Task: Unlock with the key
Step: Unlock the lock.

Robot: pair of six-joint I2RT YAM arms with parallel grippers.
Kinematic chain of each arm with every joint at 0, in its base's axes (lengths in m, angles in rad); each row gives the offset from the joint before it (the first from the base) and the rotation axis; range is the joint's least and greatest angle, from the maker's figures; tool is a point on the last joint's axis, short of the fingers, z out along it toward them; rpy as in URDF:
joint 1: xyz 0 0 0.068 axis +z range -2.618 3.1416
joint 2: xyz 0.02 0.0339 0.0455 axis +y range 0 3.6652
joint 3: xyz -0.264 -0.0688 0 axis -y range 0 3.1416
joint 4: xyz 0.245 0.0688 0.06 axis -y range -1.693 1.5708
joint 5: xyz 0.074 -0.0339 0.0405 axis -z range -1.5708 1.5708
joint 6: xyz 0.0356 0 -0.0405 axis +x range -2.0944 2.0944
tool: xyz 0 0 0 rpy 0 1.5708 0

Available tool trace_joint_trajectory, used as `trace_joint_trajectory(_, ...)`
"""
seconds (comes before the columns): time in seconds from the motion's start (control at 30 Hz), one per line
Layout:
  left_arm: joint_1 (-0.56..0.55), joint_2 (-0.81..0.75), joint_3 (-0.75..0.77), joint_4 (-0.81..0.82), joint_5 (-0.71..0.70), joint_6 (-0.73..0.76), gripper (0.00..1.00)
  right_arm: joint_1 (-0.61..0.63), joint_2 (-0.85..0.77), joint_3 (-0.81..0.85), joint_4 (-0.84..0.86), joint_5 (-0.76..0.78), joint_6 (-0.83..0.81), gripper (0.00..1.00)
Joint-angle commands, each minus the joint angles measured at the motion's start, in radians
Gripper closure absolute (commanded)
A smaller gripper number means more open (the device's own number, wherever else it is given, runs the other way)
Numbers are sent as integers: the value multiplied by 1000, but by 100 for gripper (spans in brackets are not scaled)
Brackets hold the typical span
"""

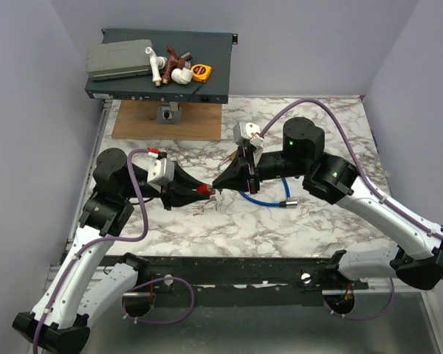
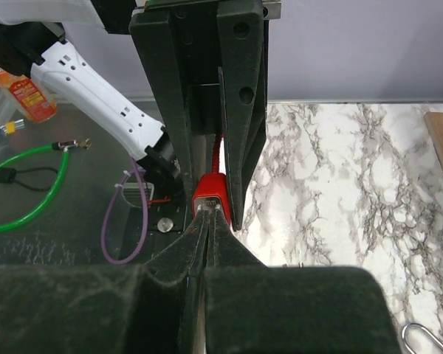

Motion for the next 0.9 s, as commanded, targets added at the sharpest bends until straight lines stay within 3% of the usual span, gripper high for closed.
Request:
trace_joint_trajectory(0.0,-27,3,33,-4,62,113,100,4,44,-6,-7,-1,26,99)
trace_joint_trajectory(0.3,-53,34,42,8,59,127,100,6,89,25,-13,-34,50,99)
trace_joint_trajectory(0.6,-57,15,5,111,-24,52,100,17,89,9,-40,-5,42,99)
trace_joint_trajectory(0.87,-56,24,11,124,-16,-10,100,19,106,24,-50,-43,38,97)
